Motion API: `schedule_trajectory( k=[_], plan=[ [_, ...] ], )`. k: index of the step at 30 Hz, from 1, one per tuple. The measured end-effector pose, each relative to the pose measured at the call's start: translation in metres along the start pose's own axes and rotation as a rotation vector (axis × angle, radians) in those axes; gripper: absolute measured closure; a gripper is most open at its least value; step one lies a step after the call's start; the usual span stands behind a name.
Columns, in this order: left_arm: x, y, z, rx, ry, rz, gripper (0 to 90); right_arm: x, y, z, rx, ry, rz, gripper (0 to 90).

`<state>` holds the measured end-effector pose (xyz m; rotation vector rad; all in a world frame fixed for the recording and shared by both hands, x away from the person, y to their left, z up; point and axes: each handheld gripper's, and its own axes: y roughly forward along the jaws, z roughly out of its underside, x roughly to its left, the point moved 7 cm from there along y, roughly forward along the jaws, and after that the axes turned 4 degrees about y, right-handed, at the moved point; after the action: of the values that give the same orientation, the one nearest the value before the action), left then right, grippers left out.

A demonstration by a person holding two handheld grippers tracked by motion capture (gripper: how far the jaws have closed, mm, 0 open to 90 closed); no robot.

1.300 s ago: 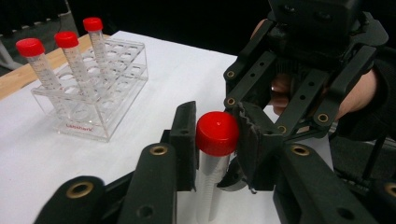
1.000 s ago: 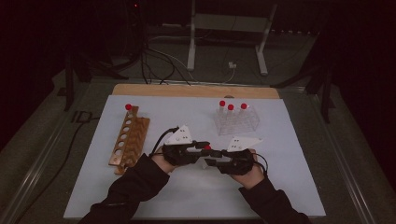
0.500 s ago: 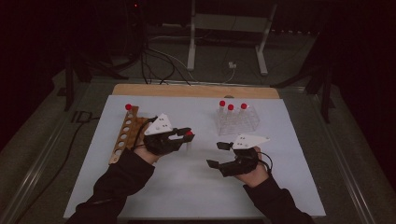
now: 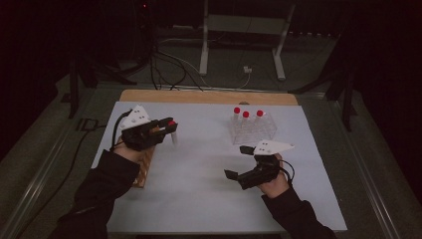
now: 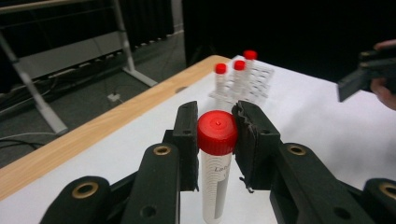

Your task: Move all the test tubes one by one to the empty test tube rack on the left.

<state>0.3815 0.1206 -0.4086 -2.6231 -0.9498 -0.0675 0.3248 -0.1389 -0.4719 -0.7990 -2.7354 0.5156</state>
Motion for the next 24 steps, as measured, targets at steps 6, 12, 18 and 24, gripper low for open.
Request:
schedule_trajectory(
  k=[6,12,18,24],
  plan=[
    [0.024,-0.017,-0.002,-0.016,-0.018,-0.075,72.2,-0.002,-0.002,0.0,-0.002,-0.004,0.009,0.0],
    [0.045,-0.031,-0.005,-0.025,-0.033,-0.139,72.2,-0.003,-0.004,-0.001,-0.007,-0.008,0.006,0.0],
    [0.064,-0.041,0.002,-0.021,-0.057,-0.2,72.2,-0.003,-0.004,-0.001,-0.007,-0.007,0.003,0.0],
    [0.08,-0.048,0.009,-0.016,-0.075,-0.25,72.2,-0.003,-0.004,0.0,-0.005,-0.01,-0.002,0.0]
  ],
)
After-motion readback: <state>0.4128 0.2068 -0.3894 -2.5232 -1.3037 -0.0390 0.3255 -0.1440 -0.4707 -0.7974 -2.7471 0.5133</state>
